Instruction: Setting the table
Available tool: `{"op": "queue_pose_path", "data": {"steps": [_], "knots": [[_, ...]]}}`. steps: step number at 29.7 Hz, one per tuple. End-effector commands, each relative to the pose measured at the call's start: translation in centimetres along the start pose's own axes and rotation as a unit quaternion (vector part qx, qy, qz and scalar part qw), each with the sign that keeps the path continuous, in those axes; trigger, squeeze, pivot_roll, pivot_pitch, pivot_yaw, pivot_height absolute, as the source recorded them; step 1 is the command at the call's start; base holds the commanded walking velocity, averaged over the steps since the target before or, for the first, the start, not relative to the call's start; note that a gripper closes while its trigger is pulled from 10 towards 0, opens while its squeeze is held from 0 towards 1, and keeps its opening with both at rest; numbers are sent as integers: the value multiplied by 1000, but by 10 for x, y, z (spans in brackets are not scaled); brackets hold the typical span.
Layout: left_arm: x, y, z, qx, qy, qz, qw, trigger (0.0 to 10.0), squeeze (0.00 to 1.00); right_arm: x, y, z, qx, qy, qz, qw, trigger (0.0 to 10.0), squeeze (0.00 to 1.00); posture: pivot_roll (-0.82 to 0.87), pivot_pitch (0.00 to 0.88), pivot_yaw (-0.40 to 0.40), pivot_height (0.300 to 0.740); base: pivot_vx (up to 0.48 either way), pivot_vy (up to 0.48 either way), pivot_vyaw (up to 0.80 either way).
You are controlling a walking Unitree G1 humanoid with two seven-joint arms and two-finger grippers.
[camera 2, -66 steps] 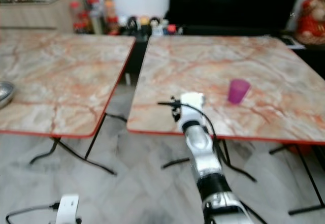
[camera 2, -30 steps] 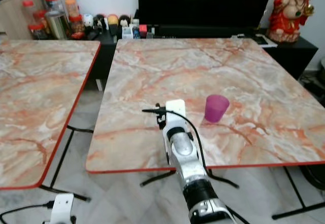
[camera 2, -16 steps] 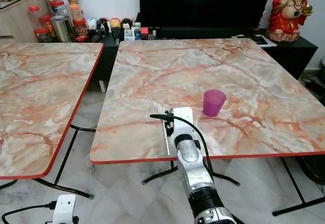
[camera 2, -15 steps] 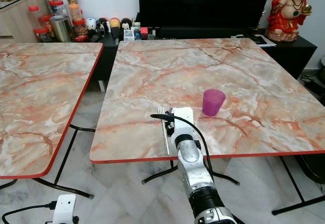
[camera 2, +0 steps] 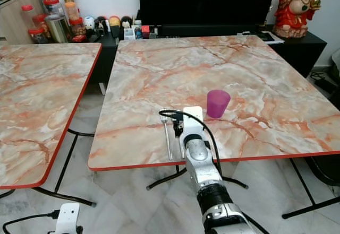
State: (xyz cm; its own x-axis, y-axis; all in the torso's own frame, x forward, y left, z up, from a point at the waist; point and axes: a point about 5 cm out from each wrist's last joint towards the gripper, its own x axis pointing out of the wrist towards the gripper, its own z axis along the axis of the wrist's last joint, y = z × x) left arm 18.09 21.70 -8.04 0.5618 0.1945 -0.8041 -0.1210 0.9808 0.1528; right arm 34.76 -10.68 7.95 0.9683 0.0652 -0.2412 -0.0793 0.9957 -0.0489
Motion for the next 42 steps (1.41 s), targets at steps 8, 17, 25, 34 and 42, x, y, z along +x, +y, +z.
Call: {"op": "queue_pose_path", "data": {"steps": [8,17,25,34,42], "knots": [[1,2,2,-2,3,0,1000,10000,0,5,-2,-5,-5,37,-10,999,10000,0,-68,16,-1,740,0,0,0],[0,2,-1,-2,6,-1,1000,10000,0,5,-3,-14,-12,63,-14,998,10000,0,-66,19,-2,740,0,0,0],[0,1,-1,-2,8,-3,1000,10000,0,4,-3,-18,-18,75,-15,997,10000,0,-68,21,-2,740,0,0,0],[0,0,-2,-1,11,-7,1000,10000,0,1,1,-28,-28,101,-7,994,10000,0,-67,23,-4,740,0,0,0],[0,-1,-4,-2,14,-10,1000,10000,0,0,5,-31,-31,109,7,994,0,0,-67,24,-7,740,0,0,0]]}}
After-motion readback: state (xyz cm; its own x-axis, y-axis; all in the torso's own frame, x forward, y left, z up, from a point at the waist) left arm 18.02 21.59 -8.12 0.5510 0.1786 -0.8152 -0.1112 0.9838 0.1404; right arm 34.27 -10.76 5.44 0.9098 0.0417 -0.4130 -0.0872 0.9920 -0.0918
